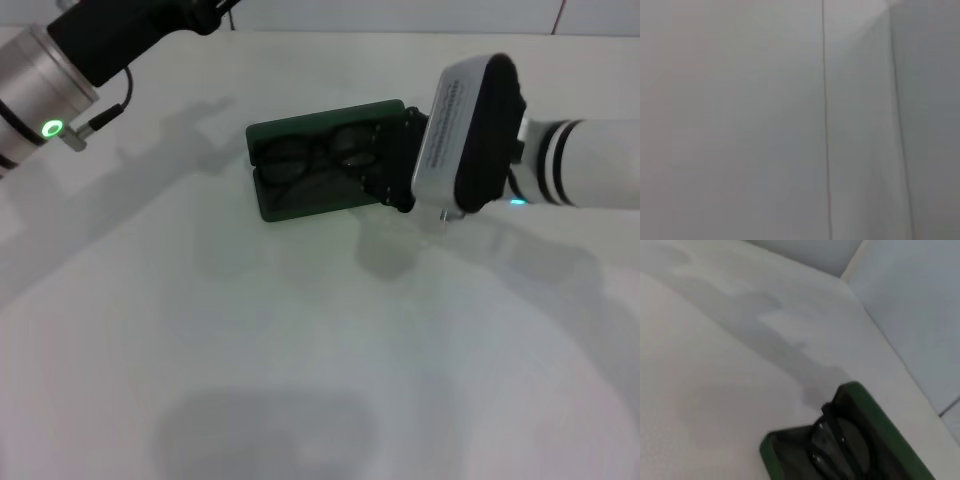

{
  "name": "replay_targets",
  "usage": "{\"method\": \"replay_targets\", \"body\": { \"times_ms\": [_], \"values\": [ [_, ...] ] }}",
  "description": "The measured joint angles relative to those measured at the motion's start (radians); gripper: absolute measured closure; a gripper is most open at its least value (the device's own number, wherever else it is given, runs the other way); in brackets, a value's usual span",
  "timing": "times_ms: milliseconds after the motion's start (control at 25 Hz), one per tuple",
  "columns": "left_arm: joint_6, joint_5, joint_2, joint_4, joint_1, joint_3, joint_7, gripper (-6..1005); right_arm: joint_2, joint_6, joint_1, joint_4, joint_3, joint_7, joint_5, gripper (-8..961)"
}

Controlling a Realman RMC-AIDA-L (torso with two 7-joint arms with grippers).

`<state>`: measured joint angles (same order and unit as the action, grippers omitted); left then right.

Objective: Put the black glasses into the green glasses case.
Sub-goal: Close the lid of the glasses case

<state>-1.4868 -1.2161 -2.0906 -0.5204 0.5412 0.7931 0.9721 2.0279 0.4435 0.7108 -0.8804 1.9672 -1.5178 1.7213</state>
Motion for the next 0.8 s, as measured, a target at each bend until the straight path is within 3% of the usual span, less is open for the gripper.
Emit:
{"method": "replay_targets", "body": {
  "times_ms": [200,360,440,800],
  "values": [
    [0.009,0.030,0.002,0.030,0.003,0.002,-0.042,432,0.000,-0.187,-0.013,0.003,0.157,0.007,0.006,605],
    [0.067,-0.015,0.006,0.026,0.027,0.007,-0.028,270,0.000,-0.293,-0.011,0.002,0.255,0.007,0.011,594],
    [0.094,-0.063,0.009,0.023,0.044,0.008,-0.004,189,0.000,-0.323,-0.011,0.000,0.279,0.007,0.010,588],
    [0.145,-0.167,0.016,0.021,0.092,0.008,0.053,119,0.000,-0.444,-0.022,-0.005,0.355,0.008,0.012,587]
  ]
}}
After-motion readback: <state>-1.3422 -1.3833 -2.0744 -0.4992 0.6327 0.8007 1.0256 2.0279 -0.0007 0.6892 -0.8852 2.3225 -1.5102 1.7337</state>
